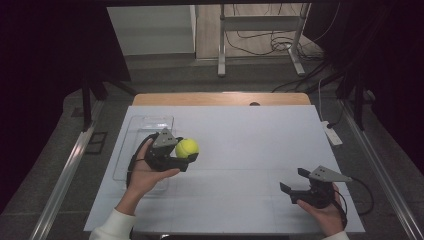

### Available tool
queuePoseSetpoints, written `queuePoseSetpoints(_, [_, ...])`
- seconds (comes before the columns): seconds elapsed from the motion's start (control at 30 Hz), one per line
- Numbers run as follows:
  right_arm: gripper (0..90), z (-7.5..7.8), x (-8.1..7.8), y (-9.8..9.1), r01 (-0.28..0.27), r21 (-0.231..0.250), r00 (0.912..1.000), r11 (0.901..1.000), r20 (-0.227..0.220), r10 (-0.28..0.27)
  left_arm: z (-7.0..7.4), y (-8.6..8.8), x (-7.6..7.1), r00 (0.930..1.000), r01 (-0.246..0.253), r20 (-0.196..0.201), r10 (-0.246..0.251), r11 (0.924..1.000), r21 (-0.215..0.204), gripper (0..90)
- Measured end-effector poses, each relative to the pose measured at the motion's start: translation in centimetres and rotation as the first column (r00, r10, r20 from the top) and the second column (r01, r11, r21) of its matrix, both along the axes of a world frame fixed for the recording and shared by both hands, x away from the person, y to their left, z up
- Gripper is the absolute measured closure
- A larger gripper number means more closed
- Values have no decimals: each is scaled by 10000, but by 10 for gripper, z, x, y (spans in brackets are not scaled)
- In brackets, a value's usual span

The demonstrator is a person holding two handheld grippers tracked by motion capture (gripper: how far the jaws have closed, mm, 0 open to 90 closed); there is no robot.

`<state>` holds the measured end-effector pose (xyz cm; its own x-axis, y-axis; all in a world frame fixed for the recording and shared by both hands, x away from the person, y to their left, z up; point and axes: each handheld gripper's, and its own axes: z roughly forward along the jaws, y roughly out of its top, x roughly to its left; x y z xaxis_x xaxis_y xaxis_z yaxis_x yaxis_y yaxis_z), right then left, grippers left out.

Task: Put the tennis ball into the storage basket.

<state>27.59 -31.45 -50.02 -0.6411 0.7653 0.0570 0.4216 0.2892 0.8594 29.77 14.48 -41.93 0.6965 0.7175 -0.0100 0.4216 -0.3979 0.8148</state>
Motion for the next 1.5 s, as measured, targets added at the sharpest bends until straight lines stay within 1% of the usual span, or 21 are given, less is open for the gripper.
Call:
queuePoseSetpoints(0.2, [104,0,0,0,34,9,10000,10000,-8,-34,0,6,1,9998,-195,2,195,9997,-124,263])
queuePoseSetpoints(0.6, [104,0,0,0,37,19,10000,10000,-16,-37,2,13,1,9986,-492,162,498,9982,-329,263])
queuePoseSetpoints(0.9, [104,1,0,0,22,43,10000,10000,-15,-22,2,19,2,9961,-825,266,840,9951,-549,263])
queuePoseSetpoints(1.17, [104,0,0,0,26,62,10000,10000,-41,-26,3,24,3,9937,-1035,355,1059,9925,-649,263])
queuePoseSetpoints(1.3, [104,0,0,0,37,94,10000,9999,-61,-37,3,24,6,9923,-1147,388,1178,9906,-741,263])
queuePoseSetpoints(1.47, [104,0,0,1,14,81,10000,10000,-68,-13,2,25,8,9912,-1233,397,1263,9898,-712,263])
queuePoseSetpoints(1.5, [104,0,0,1,15,83,10000,10000,-71,-15,2,27,9,9899,-1333,381,1366,9879,-797,263])
